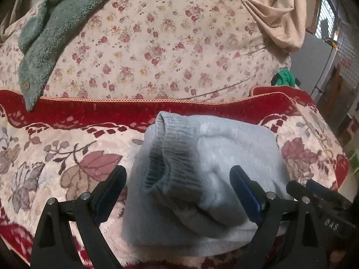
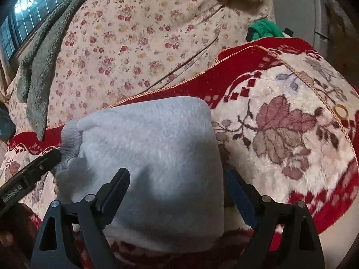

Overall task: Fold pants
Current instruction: 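Release the left tool and hold both tools above the folded bundle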

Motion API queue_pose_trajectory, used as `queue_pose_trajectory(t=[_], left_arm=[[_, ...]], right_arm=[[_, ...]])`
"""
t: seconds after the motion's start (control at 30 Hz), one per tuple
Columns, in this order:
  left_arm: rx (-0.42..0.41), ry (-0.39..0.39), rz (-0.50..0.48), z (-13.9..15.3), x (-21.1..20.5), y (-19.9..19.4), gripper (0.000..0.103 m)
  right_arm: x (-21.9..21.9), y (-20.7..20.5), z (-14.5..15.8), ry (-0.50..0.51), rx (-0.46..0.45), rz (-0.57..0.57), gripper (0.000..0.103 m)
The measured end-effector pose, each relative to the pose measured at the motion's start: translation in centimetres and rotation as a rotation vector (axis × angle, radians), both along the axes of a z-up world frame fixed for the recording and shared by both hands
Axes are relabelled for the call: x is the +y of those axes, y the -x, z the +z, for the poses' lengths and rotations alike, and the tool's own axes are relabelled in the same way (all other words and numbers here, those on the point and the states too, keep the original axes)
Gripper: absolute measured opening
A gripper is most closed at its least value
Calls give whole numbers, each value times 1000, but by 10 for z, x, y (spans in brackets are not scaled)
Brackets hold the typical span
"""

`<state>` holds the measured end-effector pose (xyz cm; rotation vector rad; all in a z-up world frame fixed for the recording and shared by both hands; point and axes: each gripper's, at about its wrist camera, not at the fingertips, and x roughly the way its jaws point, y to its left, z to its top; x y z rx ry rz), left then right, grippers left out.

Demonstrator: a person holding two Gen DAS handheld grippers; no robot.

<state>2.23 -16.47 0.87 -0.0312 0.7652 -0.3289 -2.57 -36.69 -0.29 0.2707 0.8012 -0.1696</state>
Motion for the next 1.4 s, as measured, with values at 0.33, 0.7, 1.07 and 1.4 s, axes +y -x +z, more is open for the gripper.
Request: queue_pose_trajectory(t=[0.33,0.7,1.07,1.4], left_arm=[[-60,-37,11,1,-4,26,93],[-71,-53,-24,2,-13,40,93],[-100,-82,1,8,-15,47,93],[-114,-96,-7,10,-17,50,93]], right_arm=[[16,21,-2,55,-13,-28,91],[21,29,0,83,-11,-19,91],[23,30,3,85,-20,-20,91],[29,29,0,92,-19,-13,91]])
